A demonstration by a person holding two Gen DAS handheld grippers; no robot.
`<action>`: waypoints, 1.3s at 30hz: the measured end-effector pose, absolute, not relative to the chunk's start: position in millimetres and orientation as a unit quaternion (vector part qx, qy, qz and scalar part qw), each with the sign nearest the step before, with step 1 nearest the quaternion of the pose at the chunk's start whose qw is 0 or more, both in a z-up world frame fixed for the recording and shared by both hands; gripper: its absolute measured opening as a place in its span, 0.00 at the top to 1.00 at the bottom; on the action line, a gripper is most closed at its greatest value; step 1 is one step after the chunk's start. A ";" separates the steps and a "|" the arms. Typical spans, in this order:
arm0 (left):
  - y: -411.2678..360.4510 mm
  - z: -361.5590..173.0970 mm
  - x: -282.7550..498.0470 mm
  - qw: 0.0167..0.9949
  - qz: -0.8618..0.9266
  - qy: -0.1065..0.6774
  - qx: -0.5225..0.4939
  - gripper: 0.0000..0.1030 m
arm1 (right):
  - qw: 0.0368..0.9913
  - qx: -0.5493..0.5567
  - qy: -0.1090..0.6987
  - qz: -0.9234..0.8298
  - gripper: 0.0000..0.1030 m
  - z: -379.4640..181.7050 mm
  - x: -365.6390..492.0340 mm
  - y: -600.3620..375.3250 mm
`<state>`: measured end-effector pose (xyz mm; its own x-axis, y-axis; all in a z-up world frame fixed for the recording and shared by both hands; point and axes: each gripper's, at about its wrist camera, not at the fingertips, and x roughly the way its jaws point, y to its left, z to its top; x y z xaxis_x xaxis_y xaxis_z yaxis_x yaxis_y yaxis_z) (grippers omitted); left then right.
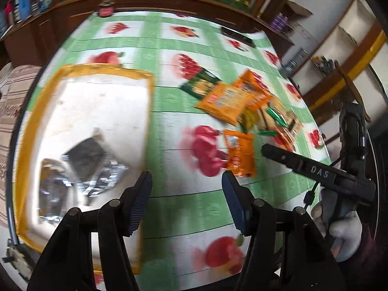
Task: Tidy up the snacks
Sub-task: 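Grasp the clear barcode biscuit pack with the right tool while the left grasps an orange packet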
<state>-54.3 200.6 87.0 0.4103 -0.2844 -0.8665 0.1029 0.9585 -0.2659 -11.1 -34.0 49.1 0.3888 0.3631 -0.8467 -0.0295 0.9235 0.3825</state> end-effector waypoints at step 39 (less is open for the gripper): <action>86.4 36.3 -16.1 0.800 -0.151 0.580 -0.018 0.43 | 0.819 0.209 0.528 -0.083 0.46 8.6 45.3 -173.8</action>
<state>-16.1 86.4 36.3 0.2818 -0.2635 -0.9226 0.2214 0.9535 -0.2047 45.3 -173.8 8.6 0.4282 0.0844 -0.8997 0.3579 0.8984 0.2546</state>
